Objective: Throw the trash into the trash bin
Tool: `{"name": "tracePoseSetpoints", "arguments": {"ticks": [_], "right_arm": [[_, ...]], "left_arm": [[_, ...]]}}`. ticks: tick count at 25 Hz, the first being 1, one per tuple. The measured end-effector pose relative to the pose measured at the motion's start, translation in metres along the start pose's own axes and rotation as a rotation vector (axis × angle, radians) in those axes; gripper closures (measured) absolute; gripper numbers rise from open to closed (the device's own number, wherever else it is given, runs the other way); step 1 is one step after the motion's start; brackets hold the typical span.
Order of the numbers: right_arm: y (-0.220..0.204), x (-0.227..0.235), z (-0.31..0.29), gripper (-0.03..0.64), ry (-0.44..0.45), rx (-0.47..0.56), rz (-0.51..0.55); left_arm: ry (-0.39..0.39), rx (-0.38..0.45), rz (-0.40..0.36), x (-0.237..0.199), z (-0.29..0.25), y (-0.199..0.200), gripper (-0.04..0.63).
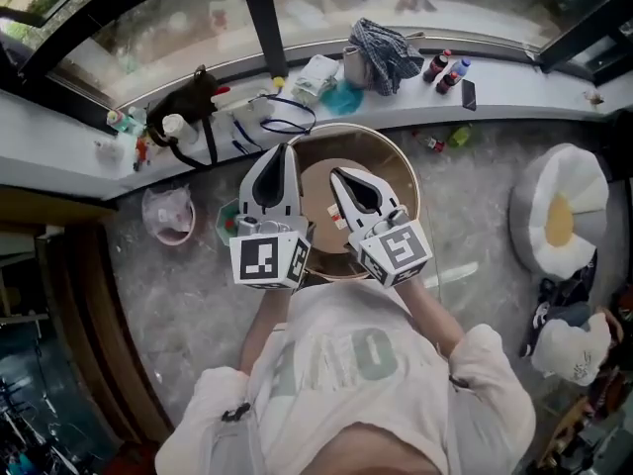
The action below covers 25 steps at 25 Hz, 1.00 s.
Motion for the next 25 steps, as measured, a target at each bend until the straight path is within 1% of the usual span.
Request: {"name": "tracePoseSetpoints", "arguments": {"ticks": [3,7,11,15,19,25], "right_arm": [[0.017,0.029,0.016,0.603,-0.054,0.036,-0.028],[0.027,0.054,0.027,0.603,-0.093,0.059,-0.039],[0.023,0.068,0.029,0.603,-0.111,0.056,-0.053],[0.014,0.065,0.029,0.603,-0.107,0.047,-0.049],[0.009,0.063,0.033,0.603,-0.104,0.034,-0.023],[0.005,0.072,0.04,0.603,-0.128,0.016,-0.04]], "left_arm": [[-0.063,0.007,-0.043,0.034,-0.017,0.009,0.583],[-0.103,-0.014,-0.044,0.058,-0.032,0.004,0.583],[-0.108,-0.046,-0.076,0.067,-0.038,-0.001,0.583],[-0.121,-0.061,-0.111,0.068,-0.037,-0.003,0.584],[-0.111,-0.033,-0.103,0.068,-0.034,0.0,0.584],[-0.105,-0.039,-0.09,0.066,-0.034,-0.007,0.584]]}}
Point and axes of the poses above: the fingertips, and each gripper's own axes: z backward along the fingers, x to its right, y out of its top, the point moved 2 cm from there along z, backward along the fingers, and after that the axes turned 15 degrees about -y, right-handed, at the moved point
